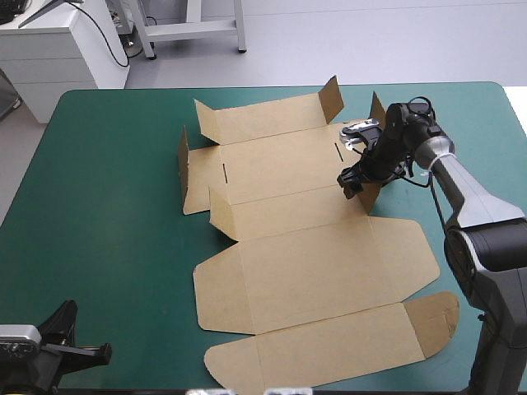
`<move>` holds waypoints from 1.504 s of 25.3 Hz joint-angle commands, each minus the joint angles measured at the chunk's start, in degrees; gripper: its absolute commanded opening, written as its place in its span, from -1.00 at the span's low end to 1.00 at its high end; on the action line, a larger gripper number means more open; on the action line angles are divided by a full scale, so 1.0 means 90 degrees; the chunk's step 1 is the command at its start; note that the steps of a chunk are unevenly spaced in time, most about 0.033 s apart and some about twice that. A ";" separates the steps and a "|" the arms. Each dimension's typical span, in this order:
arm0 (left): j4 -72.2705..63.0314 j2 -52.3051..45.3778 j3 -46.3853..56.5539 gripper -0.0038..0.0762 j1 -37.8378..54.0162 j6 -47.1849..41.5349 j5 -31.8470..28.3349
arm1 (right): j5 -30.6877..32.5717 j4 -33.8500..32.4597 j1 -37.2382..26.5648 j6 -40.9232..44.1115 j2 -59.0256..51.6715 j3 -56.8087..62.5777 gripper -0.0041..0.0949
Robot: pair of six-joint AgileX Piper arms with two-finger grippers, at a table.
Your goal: Fold the box
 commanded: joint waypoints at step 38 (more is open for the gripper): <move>0.0008 -0.0038 -0.0149 -0.92 0.0002 -0.0017 -0.0507 | -0.0900 -0.0693 0.1999 -0.5210 0.0571 -0.2768 -0.96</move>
